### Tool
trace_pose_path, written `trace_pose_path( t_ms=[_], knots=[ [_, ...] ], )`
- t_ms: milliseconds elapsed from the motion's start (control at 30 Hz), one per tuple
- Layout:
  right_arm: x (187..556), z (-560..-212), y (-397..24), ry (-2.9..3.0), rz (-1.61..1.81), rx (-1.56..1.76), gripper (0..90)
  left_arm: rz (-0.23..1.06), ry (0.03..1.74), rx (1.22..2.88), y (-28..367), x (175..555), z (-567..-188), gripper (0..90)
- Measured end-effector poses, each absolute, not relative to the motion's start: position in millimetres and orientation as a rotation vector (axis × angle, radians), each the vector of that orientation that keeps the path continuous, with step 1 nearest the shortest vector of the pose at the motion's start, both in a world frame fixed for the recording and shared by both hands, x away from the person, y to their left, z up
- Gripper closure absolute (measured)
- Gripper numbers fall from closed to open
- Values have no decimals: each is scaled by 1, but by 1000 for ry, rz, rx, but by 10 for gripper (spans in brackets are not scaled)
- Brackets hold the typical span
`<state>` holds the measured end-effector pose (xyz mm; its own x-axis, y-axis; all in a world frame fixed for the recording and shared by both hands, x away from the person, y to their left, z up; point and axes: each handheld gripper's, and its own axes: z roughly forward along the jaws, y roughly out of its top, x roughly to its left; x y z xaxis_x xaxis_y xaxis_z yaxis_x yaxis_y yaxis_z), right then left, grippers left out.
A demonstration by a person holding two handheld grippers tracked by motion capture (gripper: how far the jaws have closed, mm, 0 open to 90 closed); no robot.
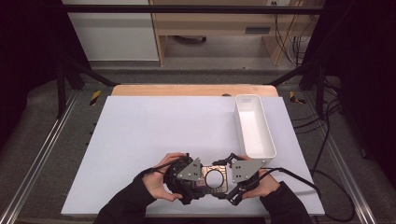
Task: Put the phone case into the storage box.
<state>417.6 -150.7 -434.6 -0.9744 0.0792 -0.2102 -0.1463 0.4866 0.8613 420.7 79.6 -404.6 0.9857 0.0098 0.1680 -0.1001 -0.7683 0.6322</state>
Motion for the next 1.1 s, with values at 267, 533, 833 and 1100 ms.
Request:
trace_pose_path(
  t_ms=[267, 533, 833, 1100],
  knots=[
    [419, -435, -150, 2533, 1496, -50, 110, 199, -74, 2445, 80, 422, -406, 113],
    [419, -436, -150, 2539, 1500, -62, 116, 188, -77, 2450, 81, 422, -407, 113],
    [418, -436, -150, 2548, 1495, -62, 118, 171, -77, 2456, 80, 423, -409, 112],
    [417, -436, -150, 2560, 1485, -56, 119, 161, -74, 2461, 79, 423, -410, 110]
  ],
)
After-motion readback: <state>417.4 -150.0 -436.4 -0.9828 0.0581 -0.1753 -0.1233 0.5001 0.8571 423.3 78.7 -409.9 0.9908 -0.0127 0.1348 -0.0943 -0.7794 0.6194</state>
